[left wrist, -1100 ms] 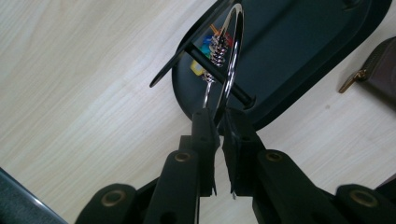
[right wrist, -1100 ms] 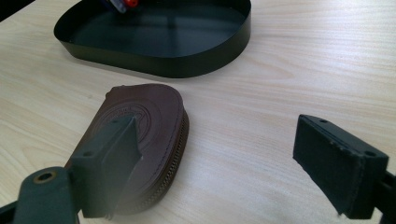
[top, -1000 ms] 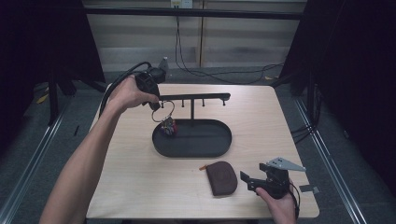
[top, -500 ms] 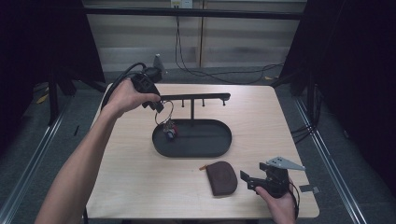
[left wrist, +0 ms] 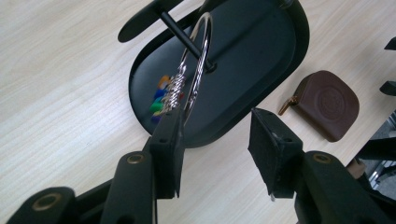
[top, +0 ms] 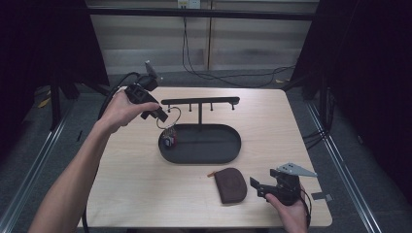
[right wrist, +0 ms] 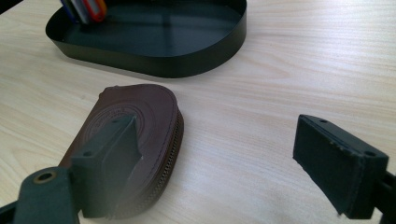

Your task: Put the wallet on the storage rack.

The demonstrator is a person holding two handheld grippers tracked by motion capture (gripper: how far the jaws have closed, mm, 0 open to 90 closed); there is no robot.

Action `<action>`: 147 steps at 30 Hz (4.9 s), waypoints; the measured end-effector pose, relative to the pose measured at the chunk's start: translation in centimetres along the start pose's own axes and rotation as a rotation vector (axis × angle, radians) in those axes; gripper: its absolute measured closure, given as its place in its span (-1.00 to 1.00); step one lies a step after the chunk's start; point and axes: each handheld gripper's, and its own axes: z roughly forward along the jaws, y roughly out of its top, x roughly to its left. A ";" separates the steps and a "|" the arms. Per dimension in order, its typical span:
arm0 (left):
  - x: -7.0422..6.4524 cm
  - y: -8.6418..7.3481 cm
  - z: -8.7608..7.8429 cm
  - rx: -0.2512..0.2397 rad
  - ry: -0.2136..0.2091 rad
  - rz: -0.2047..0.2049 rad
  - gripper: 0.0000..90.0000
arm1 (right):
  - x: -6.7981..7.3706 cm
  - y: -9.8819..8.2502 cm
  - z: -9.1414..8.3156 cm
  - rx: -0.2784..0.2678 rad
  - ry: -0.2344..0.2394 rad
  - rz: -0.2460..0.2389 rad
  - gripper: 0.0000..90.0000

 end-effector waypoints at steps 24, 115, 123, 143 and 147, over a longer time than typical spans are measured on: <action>-0.6 -6.9 1.0 -0.205 -0.019 0.032 -0.33 | -0.1 0.0 0.1 0.002 -0.005 0.004 -0.67; -1.1 -26.9 8.7 -0.481 -0.056 0.054 -0.55 | 3.8 6.8 6.8 0.630 0.098 0.088 -0.37; -1.1 -26.8 8.9 -0.471 -0.062 0.054 -0.55 | 3.8 6.7 7.5 0.715 0.105 0.075 -0.45; -1.1 -26.8 8.8 -0.473 -0.061 0.059 -0.55 | 4.1 6.1 9.0 0.759 0.112 0.084 -0.37; -1.1 -26.8 8.8 -0.471 -0.061 0.058 -0.55 | 3.4 5.7 9.1 0.755 0.141 0.131 -0.43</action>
